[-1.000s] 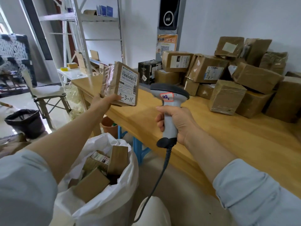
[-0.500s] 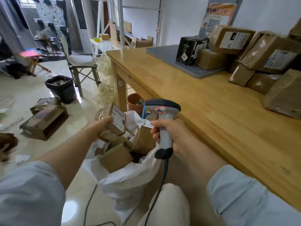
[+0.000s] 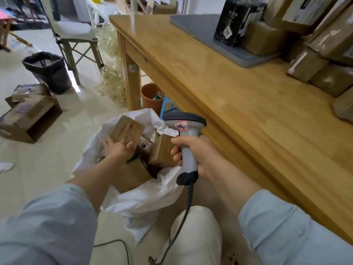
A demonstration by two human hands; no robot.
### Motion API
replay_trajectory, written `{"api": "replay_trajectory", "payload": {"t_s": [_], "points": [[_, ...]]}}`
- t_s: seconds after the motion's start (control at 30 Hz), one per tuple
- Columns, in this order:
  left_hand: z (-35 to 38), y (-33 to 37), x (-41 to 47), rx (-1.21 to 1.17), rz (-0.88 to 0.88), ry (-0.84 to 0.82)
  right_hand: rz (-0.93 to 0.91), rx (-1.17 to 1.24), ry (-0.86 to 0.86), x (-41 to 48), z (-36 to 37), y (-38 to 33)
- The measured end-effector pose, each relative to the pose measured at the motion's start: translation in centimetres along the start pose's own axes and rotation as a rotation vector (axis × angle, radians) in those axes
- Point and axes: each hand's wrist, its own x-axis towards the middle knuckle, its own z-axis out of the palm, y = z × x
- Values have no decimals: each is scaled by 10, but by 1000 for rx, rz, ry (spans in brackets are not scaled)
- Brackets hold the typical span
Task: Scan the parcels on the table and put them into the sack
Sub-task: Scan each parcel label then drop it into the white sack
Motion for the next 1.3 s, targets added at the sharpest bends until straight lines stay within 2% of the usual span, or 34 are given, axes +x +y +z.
{"api": "replay_trajectory", "payload": {"t_s": [0.07, 0.13, 0.23, 0.47, 0.63, 0.93, 1.3], "points": [[5, -7, 10, 109, -17, -48, 4, 2, -6, 2, -1, 1], [6, -6, 12, 110, -38, -93, 5, 10, -12, 1, -2, 2], [-3, 13, -6, -52, 23, -88, -10, 13, -9, -3, -4, 1], [-43, 112, -67, -231, 248, 277, -88, 30, 33, -34, -21, -6], [-62, 179, -114, -298, 506, 381, -170, 127, 70, -68, -51, -20], [-38, 326, -211, -231, 928, 236, -356, 313, 337, -142, -162, -55], [39, 502, -290, 0, 1202, 80, -431, 565, 579, -192, -317, -80]]}}
